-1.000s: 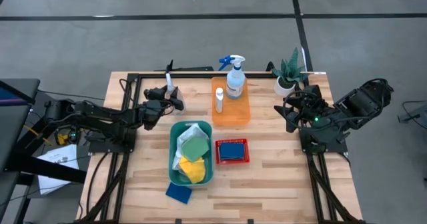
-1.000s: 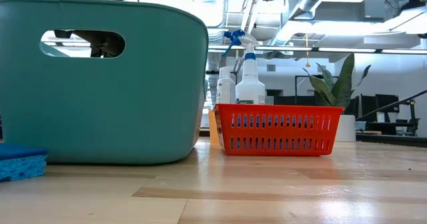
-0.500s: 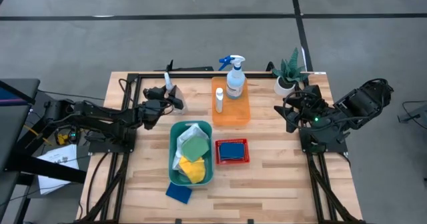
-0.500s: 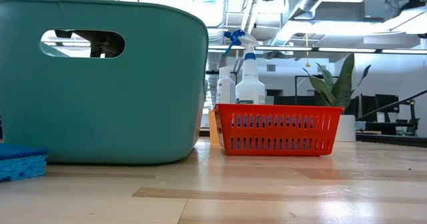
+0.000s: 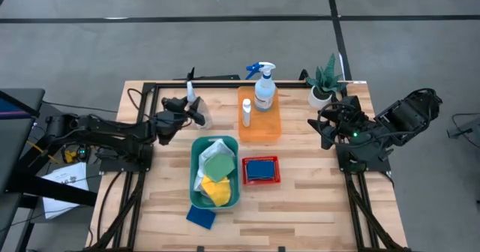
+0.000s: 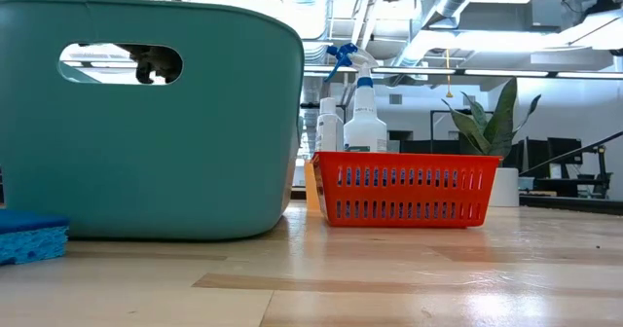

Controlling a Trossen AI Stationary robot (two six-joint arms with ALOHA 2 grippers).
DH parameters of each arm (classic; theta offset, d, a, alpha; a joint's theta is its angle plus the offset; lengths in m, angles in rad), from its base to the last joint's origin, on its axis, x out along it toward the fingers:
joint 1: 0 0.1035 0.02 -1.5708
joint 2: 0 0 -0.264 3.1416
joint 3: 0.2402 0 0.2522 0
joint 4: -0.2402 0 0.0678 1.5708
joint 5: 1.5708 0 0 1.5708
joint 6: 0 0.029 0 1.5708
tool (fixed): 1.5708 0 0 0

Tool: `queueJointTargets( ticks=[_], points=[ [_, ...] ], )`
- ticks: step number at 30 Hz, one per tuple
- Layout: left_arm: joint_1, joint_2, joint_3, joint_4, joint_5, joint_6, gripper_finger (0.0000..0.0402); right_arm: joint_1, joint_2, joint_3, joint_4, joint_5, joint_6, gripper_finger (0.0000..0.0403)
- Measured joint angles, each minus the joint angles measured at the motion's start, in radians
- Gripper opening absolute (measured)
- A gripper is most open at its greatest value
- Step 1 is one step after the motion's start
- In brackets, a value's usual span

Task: Pick & Place Kitchen Items
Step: Put the transparent spray bottle into the orange bin

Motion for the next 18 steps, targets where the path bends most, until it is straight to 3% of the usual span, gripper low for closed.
queueJointTargets(
  ticks=[10,18],
  points=[
    [0.0,-0.136,0.0,0.0,0.214,0.143,0.0134,0.0,0.0,0.0,0.001,0.009,-0.016,0.0255],
    [0.0,-0.266,0.001,-0.001,0.227,0.203,0.0134,0.0,0.0,0.0,0.013,0.016,-0.037,0.0255]
  ],
)
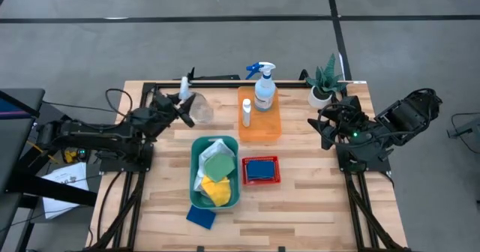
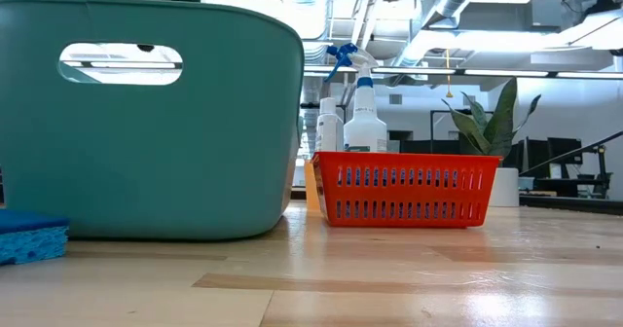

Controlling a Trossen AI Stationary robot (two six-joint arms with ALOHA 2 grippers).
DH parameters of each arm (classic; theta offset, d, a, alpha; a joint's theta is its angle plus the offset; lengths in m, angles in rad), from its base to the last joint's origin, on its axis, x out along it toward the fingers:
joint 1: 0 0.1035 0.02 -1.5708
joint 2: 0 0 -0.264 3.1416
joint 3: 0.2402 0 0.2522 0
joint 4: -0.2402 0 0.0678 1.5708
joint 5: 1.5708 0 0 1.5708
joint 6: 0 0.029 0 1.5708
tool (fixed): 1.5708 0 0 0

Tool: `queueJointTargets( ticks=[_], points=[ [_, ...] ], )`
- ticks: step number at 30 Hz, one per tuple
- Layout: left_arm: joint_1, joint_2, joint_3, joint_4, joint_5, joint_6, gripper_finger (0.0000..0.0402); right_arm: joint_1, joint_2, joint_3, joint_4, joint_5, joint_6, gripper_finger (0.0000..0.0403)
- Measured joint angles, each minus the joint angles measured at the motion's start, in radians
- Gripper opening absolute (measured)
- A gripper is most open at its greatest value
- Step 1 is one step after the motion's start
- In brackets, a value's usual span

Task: Pick & Place Kitchen Items
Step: Put the transparent spray bottle into the orange bin

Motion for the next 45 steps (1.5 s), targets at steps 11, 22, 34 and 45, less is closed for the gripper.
queueJointTargets(
  ticks=[11,22,34,45],
  points=[
    [0.0,-0.11,0.026,0.006,0.148,-0.019,0.0134,0.0,0.0,0.0,0.018,0.003,-0.026,0.0255],
    [0.0,-0.084,0.148,-0.012,0.483,-0.108,0.0134,-0.001,0.0,0.0,0.237,0.003,-0.272,0.0255],
    [-0.005,0.06,0.183,0.048,0.931,-0.417,0.0134,-0.098,0.02,0.0,0.623,-0.221,-0.684,0.0255],
    [-0.184,0.252,0.31,0.02,1.083,-0.481,0.0134,-0.315,0.116,0.0,0.831,-0.674,-0.785,0.0255]
  ],
)
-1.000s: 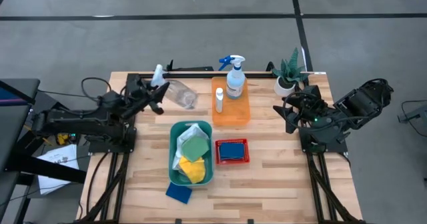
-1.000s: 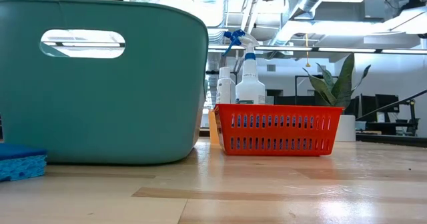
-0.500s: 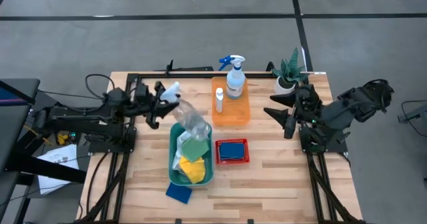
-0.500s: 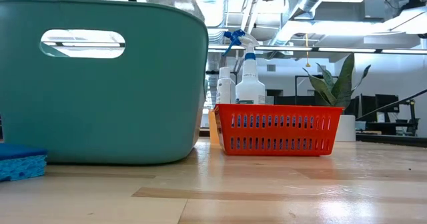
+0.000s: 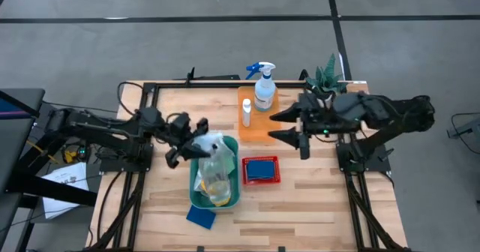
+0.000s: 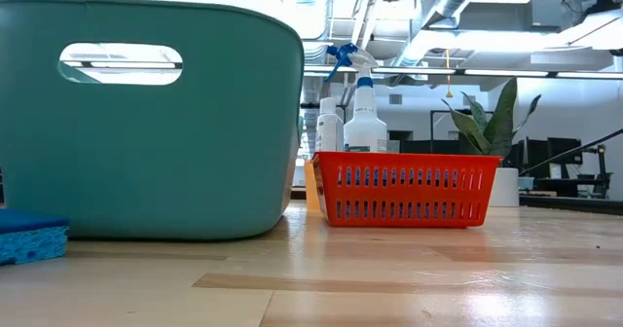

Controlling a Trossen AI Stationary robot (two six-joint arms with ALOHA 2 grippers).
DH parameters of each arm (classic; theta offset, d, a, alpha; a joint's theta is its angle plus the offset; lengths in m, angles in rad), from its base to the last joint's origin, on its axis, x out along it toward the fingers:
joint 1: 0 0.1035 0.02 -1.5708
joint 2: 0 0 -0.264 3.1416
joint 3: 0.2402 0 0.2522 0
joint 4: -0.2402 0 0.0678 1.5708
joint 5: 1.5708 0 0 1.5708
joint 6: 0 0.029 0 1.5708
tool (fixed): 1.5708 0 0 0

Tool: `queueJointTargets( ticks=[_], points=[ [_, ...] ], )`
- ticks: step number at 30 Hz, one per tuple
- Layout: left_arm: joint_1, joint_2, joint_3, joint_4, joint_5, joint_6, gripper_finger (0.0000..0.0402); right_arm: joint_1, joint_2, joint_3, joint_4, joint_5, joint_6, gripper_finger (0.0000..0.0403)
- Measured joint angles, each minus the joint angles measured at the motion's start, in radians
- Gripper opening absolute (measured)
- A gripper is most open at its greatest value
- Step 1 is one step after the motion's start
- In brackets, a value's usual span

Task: Pick & Place Kitchen Items
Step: Put the transparent spray bottle into the orange bin

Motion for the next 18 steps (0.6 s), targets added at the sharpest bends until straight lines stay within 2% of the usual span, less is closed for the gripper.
queueJointTargets(
  ticks=[3,10,18],
  points=[
    [-0.045,0.048,0.038,-0.03,0.014,0.0,0.0134,-0.052,0.032,0.0,0.029,-0.131,-0.001,0.0255],
    [-0.133,0.142,0.13,-0.085,0.014,-0.051,0.0134,-0.116,0.123,0.0,0.081,-0.367,-0.001,0.0255],
    [-0.18,0.219,0.15,-0.102,0.01,-0.134,0.0134,-0.117,0.204,0.0,0.147,-0.504,-0.001,0.0255]
  ],
)
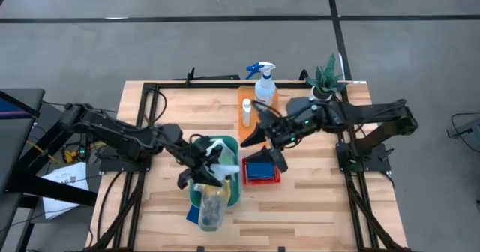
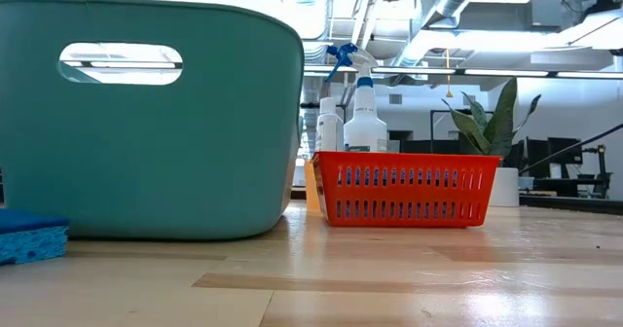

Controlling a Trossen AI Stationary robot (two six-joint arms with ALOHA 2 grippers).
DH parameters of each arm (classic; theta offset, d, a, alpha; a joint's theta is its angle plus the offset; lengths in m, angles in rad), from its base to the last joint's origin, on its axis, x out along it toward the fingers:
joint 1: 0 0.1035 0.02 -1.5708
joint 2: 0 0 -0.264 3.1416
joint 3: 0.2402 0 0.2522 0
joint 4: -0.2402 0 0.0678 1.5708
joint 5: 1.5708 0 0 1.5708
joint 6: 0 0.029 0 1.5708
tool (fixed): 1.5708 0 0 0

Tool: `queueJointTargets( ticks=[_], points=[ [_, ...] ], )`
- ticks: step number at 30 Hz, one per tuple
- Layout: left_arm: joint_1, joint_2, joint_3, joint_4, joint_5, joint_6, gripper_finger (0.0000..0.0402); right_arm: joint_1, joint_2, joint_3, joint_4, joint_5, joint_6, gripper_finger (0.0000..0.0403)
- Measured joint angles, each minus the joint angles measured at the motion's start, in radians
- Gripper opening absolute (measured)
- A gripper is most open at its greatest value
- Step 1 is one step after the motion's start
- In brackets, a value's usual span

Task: Pick & Place Kitchen Items
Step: Put the transparent spray bottle into the orange bin

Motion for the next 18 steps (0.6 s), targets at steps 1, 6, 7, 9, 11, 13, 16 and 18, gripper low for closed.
queueJointTargets(
  ticks=[1,6,7,9,11,13,16,18],
  points=[
    [-0.003,0.009,0.0,0.0,-0.001,-0.008,0.0134,0.002,0.008,0.0,-0.001,-0.005,0.0,0.0255],
    [-0.004,0.046,0.0,0.011,-0.002,-0.051,0.0134,0.011,0.064,0.0,-0.001,-0.051,0.0,0.0255],
    [-0.004,0.051,0.0,0.016,-0.002,-0.05,0.0134,0.012,0.071,0.0,-0.009,-0.054,0.0,0.0255],
    [-0.004,0.057,0.0,0.041,-0.004,-0.052,0.0134,0.016,0.084,-0.001,-0.011,-0.061,0.002,0.0255],
    [-0.004,0.054,0.0,0.044,-0.01,-0.053,0.0134,0.018,0.093,0.0,-0.009,-0.076,0.003,0.0255],
    [-0.002,0.055,0.0,0.043,-0.013,-0.054,0.0134,0.021,0.096,0.0,-0.012,-0.079,0.003,0.0255],
    [-0.001,0.055,0.0,0.04,-0.024,-0.053,0.0134,0.022,0.094,0.0,-0.001,-0.08,0.003,0.0255],
    [-0.001,0.055,0.0,0.04,-0.035,-0.053,0.0134,0.022,0.094,0.0,0.004,-0.079,0.003,0.0255]
  ],
)
